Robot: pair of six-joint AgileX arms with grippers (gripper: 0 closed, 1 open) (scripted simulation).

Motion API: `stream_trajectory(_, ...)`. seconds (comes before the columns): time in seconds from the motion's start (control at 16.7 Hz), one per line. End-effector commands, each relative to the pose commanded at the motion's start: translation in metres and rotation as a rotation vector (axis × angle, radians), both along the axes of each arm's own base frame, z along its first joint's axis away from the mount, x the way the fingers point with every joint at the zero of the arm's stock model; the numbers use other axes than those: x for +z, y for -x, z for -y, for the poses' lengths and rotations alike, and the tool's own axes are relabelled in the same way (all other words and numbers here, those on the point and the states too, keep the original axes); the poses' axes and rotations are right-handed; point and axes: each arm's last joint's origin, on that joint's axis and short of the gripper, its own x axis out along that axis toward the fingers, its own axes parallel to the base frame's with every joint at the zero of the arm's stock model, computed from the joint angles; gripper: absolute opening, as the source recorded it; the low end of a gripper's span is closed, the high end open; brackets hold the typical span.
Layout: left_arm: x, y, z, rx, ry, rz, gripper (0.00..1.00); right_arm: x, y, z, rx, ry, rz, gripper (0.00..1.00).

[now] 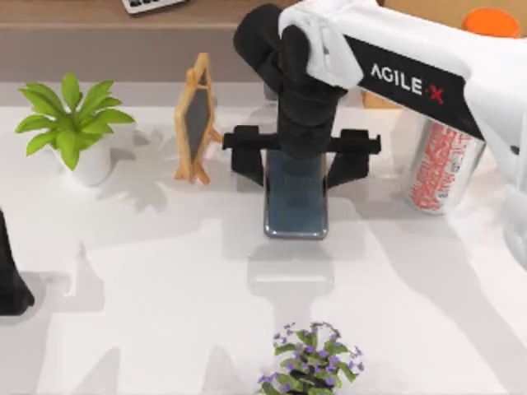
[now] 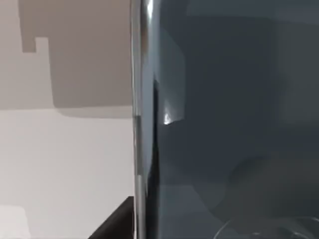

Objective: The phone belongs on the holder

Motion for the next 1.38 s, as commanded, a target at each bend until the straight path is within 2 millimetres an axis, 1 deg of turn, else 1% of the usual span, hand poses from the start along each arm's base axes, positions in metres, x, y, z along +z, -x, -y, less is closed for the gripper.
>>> stream_trajectory(0.12, 0.0, 0.0, 0.0, 0.0, 0.0, 0.0, 1.0, 0.03, 0.003, -0.002, 0.005, -0.035, 0.103, 0.0)
stream_trajectory(0.24, 0.0, 0.0, 0.0, 0.0, 0.0, 0.0, 1.0, 0.064, 0.008, -0.002, 0.003, -0.073, 0.228, 0.0)
stream_trajectory(0.42, 0.0, 0.0, 0.0, 0.0, 0.0, 0.0, 1.0, 0.123, 0.019, 0.007, -0.027, -0.133, 0.45, 0.0)
stream_trajectory(0.54, 0.0, 0.0, 0.0, 0.0, 0.0, 0.0, 1.0, 0.163, 0.028, 0.022, -0.069, -0.172, 0.612, 0.0)
stream_trajectory(0.66, 0.0, 0.0, 0.0, 0.0, 0.0, 0.0, 1.0, 0.201, 0.039, 0.041, -0.127, -0.201, 0.77, 0.0)
stream_trajectory(0.72, 0.0, 0.0, 0.0, 0.0, 0.0, 0.0, 1.0, 0.218, 0.045, 0.053, -0.16, -0.211, 0.844, 0.0)
stream_trajectory(0.84, 0.0, 0.0, 0.0, 0.0, 0.0, 0.0, 1.0, 0.244, 0.057, 0.078, -0.235, -0.214, 0.977, 0.0)
stream_trajectory(0.96, 0.0, 0.0, 0.0, 0.0, 0.0, 0.0, 1.0, 0.26, 0.068, 0.106, -0.314, -0.195, 1.087, 0.0)
stream_trajectory(1.08, 0.0, 0.0, 0.0, 0.0, 0.0, 0.0, 1.0, 0.264, 0.077, 0.133, -0.392, -0.15, 1.167, 0.0)
stream_trajectory(1.2, 0.0, 0.0, 0.0, 0.0, 0.0, 0.0, 1.0, 0.257, 0.083, 0.159, -0.46, -0.086, 1.215, 0.0)
stream_trajectory(1.38, 0.0, 0.0, 0.0, 0.0, 0.0, 0.0, 1.0, 0.229, 0.088, 0.19, -0.528, 0.031, 1.225, 0.0)
